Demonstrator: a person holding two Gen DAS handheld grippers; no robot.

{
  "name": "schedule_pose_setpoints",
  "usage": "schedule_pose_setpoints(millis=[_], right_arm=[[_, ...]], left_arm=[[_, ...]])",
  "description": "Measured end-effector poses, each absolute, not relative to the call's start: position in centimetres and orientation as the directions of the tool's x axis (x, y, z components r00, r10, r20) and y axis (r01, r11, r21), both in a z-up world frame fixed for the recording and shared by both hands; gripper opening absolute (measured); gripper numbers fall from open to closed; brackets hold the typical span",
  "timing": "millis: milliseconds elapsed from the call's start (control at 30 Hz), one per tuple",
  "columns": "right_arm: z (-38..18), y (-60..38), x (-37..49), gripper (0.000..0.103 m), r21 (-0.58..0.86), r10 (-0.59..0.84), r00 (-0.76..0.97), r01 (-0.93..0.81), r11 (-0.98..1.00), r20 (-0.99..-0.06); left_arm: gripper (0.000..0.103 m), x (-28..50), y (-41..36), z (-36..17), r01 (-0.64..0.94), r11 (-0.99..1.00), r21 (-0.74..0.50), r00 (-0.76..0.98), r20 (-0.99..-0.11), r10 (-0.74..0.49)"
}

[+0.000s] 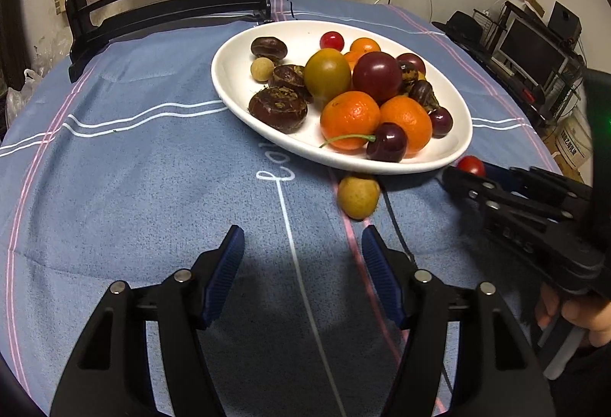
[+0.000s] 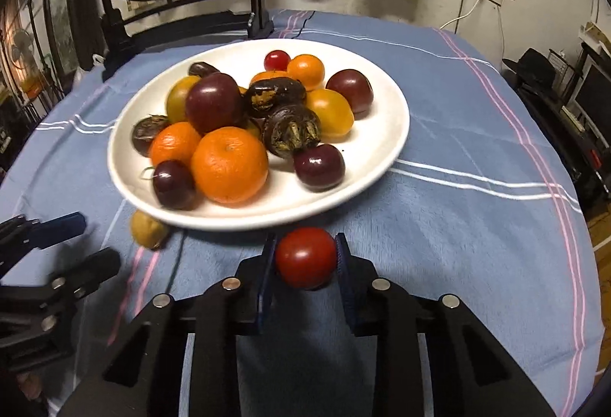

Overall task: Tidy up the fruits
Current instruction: 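Grasp a red cherry tomato with the right tool while the left tool grasps a small yellow plum, then lower the tomato and yellow plum onto the plate and open both tools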

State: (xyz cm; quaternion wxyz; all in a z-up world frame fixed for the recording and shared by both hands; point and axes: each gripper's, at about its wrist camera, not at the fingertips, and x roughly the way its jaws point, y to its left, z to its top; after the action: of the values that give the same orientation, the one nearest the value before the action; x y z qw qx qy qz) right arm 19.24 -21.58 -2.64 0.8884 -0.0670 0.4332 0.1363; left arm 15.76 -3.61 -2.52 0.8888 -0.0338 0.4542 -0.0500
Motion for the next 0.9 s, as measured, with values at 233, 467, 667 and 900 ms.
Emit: schedule_pose_setpoints(millis=[233, 467, 667, 900], right_arm=[[-2.6, -23.2, 17.5, 0.03, 0.068, 0.226, 0.576, -0.283, 0.957, -0.786], [-1.7, -24.0, 16.6, 0.03, 0.11, 0.268, 0.592, -0.288, 0.951, -0.76], [-1.9, -23.7, 16.3, 0.03, 0.093, 0.258, 0.585, -0.296, 0.95, -0.769], [-1.8, -23.6, 16.1, 0.03, 0.092, 0.267, 0.592, -0.308, 0.947, -0.761]], left_arm=[[0.063, 16.1, -3.9, -2.7, 0.047, 0.994, -0.101, 0.565, -0.818, -0.11], [0.063, 17.2, -5.3, -3.1, 0.031, 0.995, -0.096, 0.545, -0.833, -0.098], [0.049, 18.7, -7.5, -3.3, 0.048, 0.998, -0.035, 0.559, -0.827, -0.056], [0.026, 18.6, -8.2, -2.9, 0.1, 0.995, -0.009, 0.544, -0.837, -0.062]])
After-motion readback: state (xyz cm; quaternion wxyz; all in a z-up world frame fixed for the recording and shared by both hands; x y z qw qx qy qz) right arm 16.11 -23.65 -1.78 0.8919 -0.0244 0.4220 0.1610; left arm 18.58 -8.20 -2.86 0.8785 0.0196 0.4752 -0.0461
